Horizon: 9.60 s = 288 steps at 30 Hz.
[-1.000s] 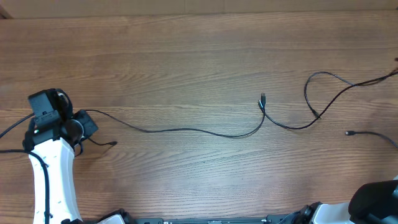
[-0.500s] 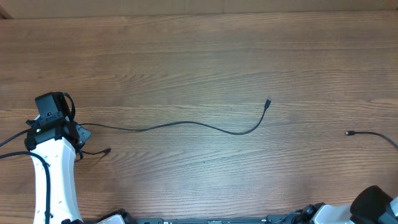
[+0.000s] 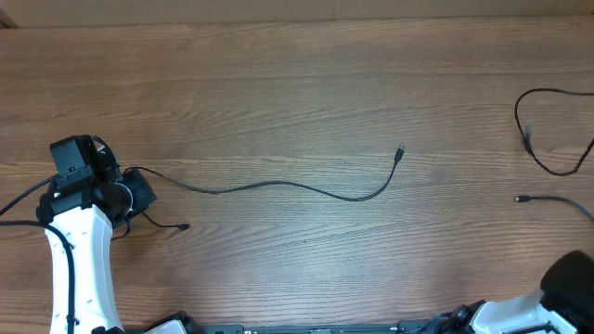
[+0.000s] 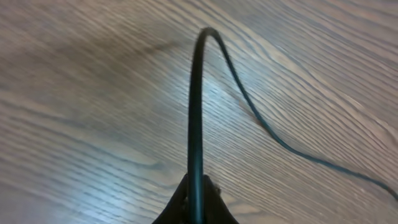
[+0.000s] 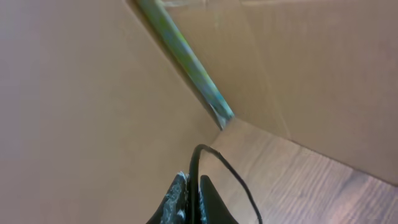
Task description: Untangle cables
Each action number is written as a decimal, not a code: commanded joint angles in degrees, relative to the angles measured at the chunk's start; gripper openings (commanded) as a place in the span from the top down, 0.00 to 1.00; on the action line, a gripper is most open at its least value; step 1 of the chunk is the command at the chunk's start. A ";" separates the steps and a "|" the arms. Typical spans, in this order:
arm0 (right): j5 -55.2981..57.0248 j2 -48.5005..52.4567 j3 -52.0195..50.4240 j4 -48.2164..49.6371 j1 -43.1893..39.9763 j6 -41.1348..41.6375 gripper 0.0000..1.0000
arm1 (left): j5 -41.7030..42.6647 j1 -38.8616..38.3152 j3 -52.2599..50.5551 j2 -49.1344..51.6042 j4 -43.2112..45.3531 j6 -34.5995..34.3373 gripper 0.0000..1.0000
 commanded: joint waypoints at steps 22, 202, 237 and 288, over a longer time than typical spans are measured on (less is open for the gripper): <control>-24.26 2.84 -1.55 -17.77 1.29 -7.89 0.00 | 16.85 -0.07 -0.04 -0.96 -1.27 9.18 0.96; 22.21 -22.16 -52.98 -13.33 72.02 1.11 0.00 | 2.03 -39.82 -35.26 -51.91 38.38 -1.64 0.00; 22.23 -22.16 -52.98 -13.33 72.02 1.11 0.00 | -10.38 -23.96 -54.29 -74.75 45.44 0.33 0.00; 5.66 -90.29 -123.95 50.14 46.07 -13.31 0.00 | -10.38 -23.96 -54.29 -74.75 45.44 0.31 0.00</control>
